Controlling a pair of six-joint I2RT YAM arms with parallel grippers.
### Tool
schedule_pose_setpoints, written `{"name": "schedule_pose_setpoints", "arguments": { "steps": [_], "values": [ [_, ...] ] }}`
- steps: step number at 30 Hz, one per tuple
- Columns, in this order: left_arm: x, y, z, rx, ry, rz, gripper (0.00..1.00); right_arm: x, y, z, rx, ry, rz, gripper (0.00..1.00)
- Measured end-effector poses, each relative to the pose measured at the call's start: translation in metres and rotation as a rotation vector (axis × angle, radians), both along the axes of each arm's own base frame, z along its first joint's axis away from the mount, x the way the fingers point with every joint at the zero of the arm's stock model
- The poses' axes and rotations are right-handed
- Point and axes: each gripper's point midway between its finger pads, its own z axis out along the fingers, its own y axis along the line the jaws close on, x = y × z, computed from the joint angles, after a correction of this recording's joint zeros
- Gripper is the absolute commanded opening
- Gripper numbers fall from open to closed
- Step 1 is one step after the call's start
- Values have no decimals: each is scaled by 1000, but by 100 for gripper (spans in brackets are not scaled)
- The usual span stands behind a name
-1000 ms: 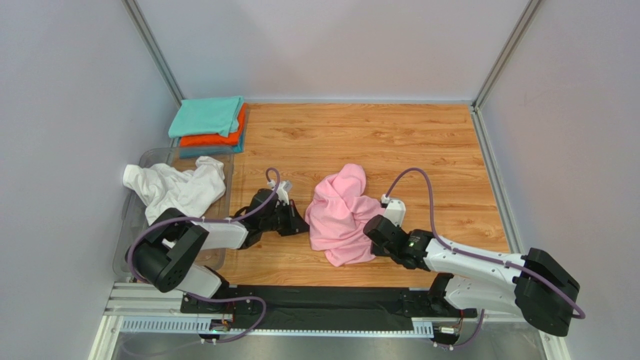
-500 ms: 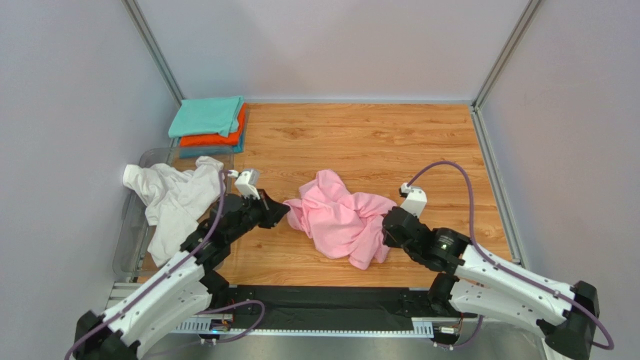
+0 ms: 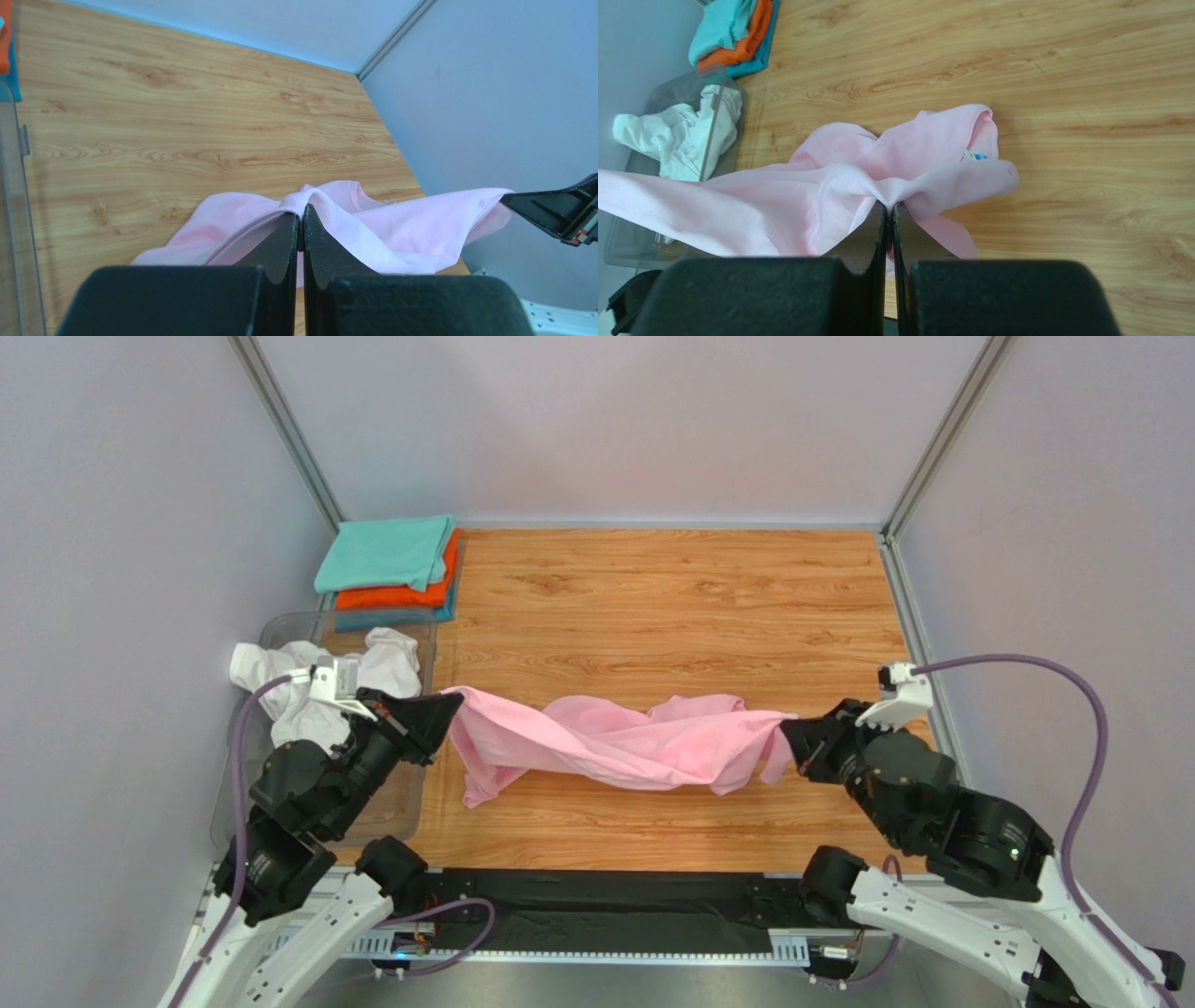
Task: Fold and stack the t-shirts
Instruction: Flatten the tshirt out
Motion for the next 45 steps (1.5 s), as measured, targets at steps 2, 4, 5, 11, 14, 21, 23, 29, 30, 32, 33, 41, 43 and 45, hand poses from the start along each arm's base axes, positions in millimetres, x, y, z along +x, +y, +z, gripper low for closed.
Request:
{"name": "schedule_pose_setpoints", "arguments": {
  "steps": [2,4,5,11,14,21,23,29,30,32,33,41,43,45],
  "values": [
    [-6,5,16,-9,-23,2,0,-3,-6,13,11,-25,4,0],
    [-11,7,31,-19,-45,-2,0,-5,-10,27,20,-54,15,0],
    [-13,9,40,-24,-59,-2,0,-6,-11,36,25,-71,21,0],
    [-12,11,88,-33,-106,8,0,-10,-18,84,49,-156,48,0],
    [-9,11,113,-36,-128,19,0,-10,-18,115,55,-201,62,0],
    [-5,14,167,-36,-190,38,0,-9,-20,167,44,-286,78,0],
    [-1,17,178,-27,-199,64,0,-8,-22,180,37,-309,76,0],
    [22,21,185,16,-175,153,0,0,-27,194,-15,-339,35,0],
    [29,19,182,32,-160,161,0,4,-27,193,-32,-337,22,0],
    [48,10,172,69,-124,178,0,15,-26,189,-93,-327,-27,0],
    [60,6,164,94,-98,187,0,22,-24,187,-126,-323,-52,0],
    [175,2,81,221,145,265,0,147,-22,129,-373,-144,-271,0],
    [211,-1,60,229,209,238,0,189,-23,104,-396,-69,-261,0],
    [243,-10,58,222,234,192,0,223,-23,91,-406,-11,-230,0]
  ]
}}
